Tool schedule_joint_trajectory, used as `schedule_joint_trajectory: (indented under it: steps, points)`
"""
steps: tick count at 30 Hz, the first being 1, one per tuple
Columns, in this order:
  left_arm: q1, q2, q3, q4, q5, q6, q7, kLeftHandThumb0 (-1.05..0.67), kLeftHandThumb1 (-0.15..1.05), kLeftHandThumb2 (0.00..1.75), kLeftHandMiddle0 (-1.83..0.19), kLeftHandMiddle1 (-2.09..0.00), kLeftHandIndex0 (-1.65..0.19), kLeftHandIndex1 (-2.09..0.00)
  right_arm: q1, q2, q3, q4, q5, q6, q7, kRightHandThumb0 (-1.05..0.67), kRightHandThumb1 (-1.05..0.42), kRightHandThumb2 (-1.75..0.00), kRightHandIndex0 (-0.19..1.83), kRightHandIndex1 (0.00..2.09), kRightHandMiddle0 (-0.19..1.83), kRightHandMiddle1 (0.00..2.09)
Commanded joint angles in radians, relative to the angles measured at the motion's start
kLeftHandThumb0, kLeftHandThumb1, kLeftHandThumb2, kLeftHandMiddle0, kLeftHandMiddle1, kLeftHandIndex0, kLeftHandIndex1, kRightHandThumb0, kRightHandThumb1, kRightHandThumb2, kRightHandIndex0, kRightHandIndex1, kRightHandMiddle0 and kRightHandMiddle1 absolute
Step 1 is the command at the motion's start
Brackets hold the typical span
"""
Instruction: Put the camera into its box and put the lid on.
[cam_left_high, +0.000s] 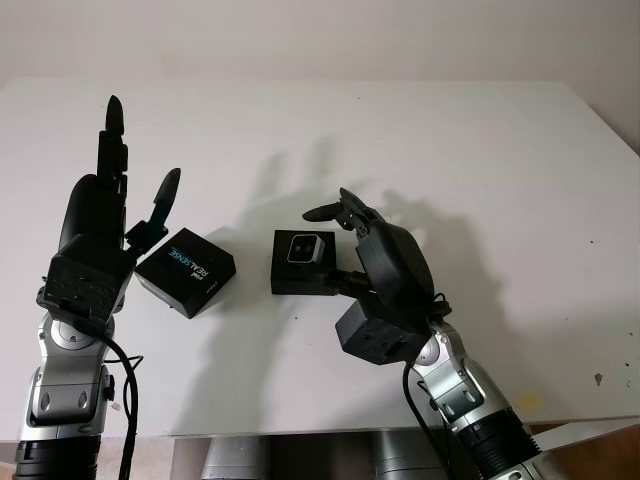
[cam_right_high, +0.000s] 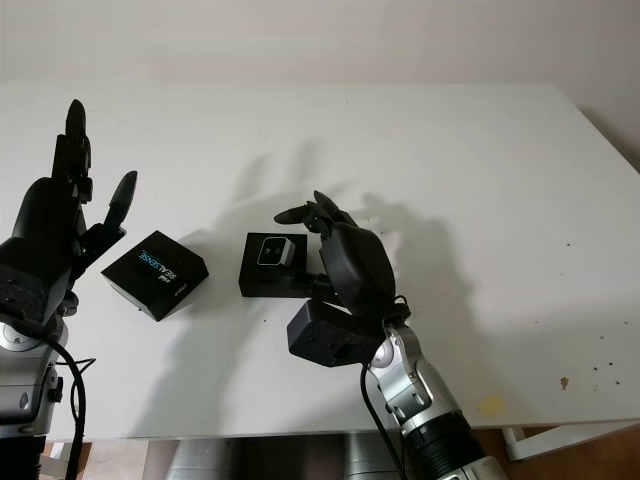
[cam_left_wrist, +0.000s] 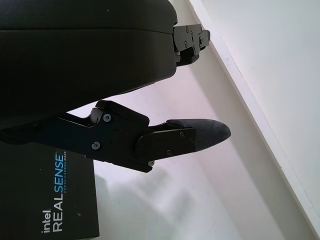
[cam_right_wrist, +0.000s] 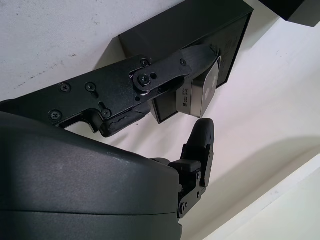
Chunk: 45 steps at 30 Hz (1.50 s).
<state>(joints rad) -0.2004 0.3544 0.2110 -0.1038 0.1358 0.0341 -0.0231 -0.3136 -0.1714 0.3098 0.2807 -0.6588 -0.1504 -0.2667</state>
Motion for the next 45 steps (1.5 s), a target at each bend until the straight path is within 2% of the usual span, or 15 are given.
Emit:
schedule_joint_trajectory:
  steps: [1,14,32,45]
  points:
    - [-0.001,-0.004,0.001,-0.014,-0.009,-0.003,0.0,-0.62,1.05,0.51,0.16,-0.05,0.16,-0.05,-0.007,-0.007,0.0,0.005,0.008,-0.016,-0.006,-0.6,-0.91,-0.05,0.28,0.07,0.34,0.93]
    - [-0.006,0.008,-0.005,-0.006,0.003,-0.019,-0.004,-0.62,1.05,0.52,0.14,-0.05,0.16,-0.05,-0.001,-0.009,-0.004,0.008,0.011,-0.026,-0.025,-0.44,-0.96,-0.06,0.39,0.09,0.45,1.15]
    - [-0.006,0.008,-0.001,-0.009,-0.006,-0.03,-0.016,-0.6,1.05,0.52,0.15,-0.05,0.17,-0.05,-0.016,-0.027,0.004,0.009,-0.005,-0.015,0.014,-0.42,-0.95,-0.05,0.44,0.09,0.45,1.23]
    - [0.001,-0.002,0.002,-0.025,-0.002,-0.002,-0.004,-0.62,1.05,0.5,0.15,-0.05,0.15,-0.06,-0.093,-0.018,-0.09,0.134,0.25,-0.073,0.151,-0.44,-0.97,-0.06,0.39,0.05,0.35,1.45]
